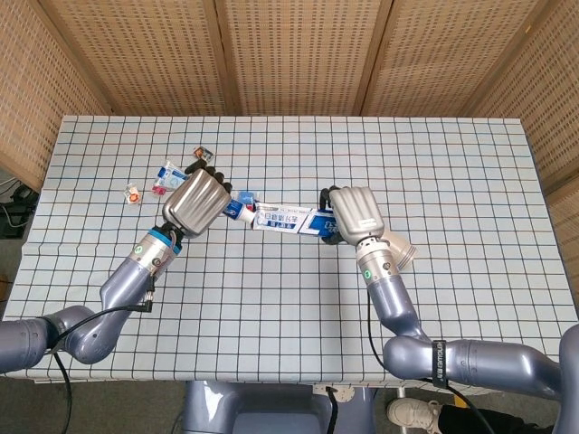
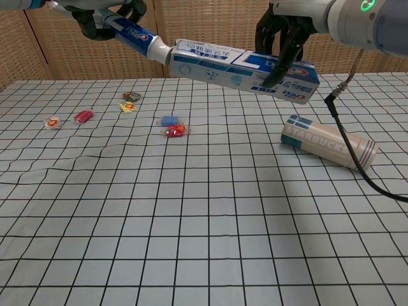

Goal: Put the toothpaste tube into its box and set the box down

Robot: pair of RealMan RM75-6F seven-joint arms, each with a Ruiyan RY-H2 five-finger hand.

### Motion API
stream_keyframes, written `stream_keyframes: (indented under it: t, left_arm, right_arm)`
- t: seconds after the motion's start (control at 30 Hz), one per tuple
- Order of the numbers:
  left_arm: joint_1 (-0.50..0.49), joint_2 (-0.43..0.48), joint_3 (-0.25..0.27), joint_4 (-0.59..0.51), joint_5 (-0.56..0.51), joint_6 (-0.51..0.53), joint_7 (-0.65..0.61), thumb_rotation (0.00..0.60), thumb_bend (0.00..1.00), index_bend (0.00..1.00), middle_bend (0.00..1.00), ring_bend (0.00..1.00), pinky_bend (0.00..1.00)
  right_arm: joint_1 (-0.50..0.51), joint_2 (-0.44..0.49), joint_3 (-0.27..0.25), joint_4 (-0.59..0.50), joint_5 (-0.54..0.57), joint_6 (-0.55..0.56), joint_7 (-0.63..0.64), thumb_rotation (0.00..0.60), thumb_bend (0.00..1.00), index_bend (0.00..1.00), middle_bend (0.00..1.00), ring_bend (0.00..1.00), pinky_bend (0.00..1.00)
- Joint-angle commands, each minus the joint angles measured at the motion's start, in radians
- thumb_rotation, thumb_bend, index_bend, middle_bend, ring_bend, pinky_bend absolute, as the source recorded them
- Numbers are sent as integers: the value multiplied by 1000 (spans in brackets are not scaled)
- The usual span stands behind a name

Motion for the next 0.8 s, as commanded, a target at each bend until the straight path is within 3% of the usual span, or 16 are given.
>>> stream_keyframes:
  t: [0.03,0.4,0.8]
  left_arm:
    - [-4,-11,11,9,3,15,10,600,586,835,518,493,482]
    - [-11,-71,23,48,65,79,44,600,587,841,522,496,483]
    - [-22,-106,33,91,167,102,79,600,586,839,522,496,481]
  right_arm:
    - [0,3,-1,-1,2,1,5,600,232,721,522,524,578]
    - [3,0,-5,-4,16,-1,34,600,232,721,522,525,583]
    - [-7,20,31,-28,82,-37,124,600,232,721,522,525,588]
